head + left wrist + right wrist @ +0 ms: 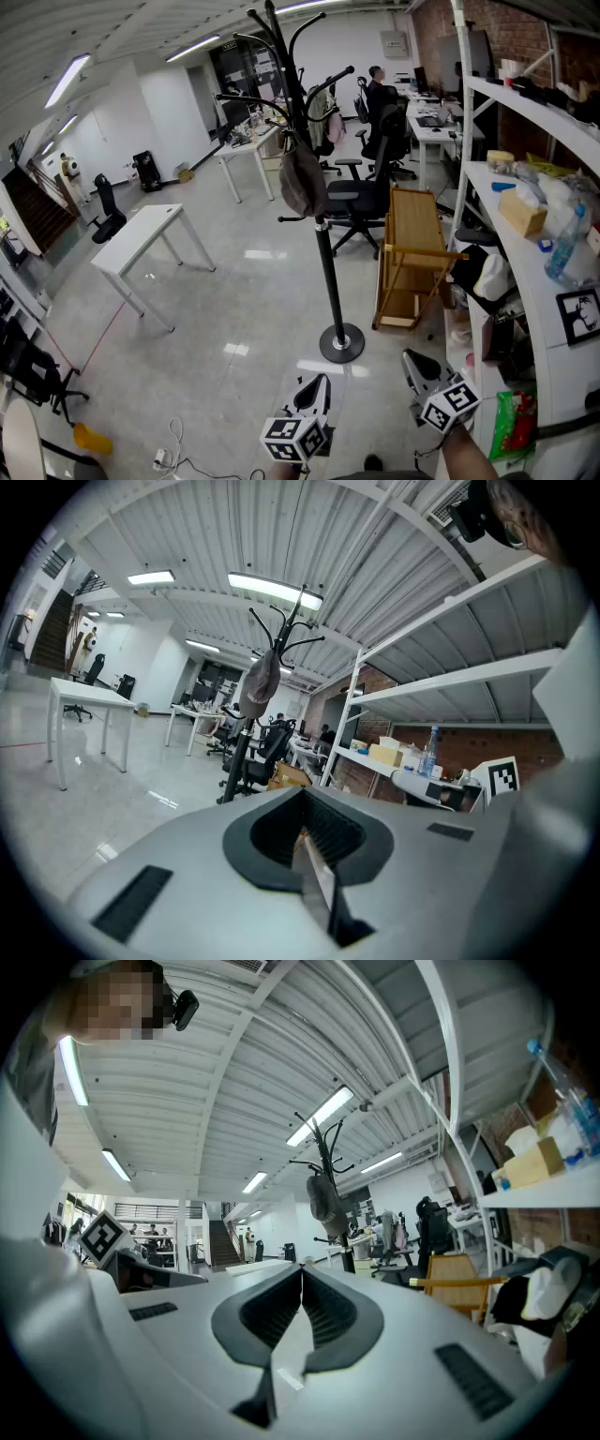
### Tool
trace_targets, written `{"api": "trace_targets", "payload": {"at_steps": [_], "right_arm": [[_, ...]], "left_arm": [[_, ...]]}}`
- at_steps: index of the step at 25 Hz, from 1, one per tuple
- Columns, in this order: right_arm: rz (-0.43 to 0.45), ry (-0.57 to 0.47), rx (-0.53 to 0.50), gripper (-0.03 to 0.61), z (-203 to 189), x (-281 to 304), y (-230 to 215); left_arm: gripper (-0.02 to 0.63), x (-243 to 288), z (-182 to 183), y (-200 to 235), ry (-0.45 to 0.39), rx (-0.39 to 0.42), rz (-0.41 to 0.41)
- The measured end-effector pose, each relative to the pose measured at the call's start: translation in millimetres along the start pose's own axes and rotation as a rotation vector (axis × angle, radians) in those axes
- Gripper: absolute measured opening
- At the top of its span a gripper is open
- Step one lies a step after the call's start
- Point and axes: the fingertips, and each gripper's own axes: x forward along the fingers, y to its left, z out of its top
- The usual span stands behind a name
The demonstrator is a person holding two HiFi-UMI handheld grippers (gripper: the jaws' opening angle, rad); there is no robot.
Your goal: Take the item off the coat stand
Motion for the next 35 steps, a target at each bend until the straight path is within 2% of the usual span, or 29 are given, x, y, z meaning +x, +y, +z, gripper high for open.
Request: {"api": "trace_targets", "payload": {"at_steps": [6, 16, 19, 26, 30, 35], "right_arm": [[0.016, -0.010, 0.038, 0.008, 5, 1, -25], [-0.006, -0.015, 0.081, 0.009, -2, -2, -67], [-0.020, -0.015, 0.100, 0.008, -6, -1, -77], [-0.032, 0.011, 0.097, 0.009, -15, 25, -98], [-0.029, 0.009, 0.074, 0.009, -5, 54, -111], [-0.009, -0.005, 0.045, 0.009, 11, 105, -123]], "left_arm": [[0.008, 26, 6, -20, -0.056, -0.025, -0.025], [0.008, 66, 12, -41, -0.071, -0.032, -0.041], [0.008, 74, 6, -36, -0.052, -0.002, -0.042], [0.008, 108, 15, -21, -0.044, -0.010, -0.036], [0.008, 134, 29, -5, -0.057, -0.015, -0.036], [0.008, 163, 63, 22, -0.099, -0.007, -0.026]]}}
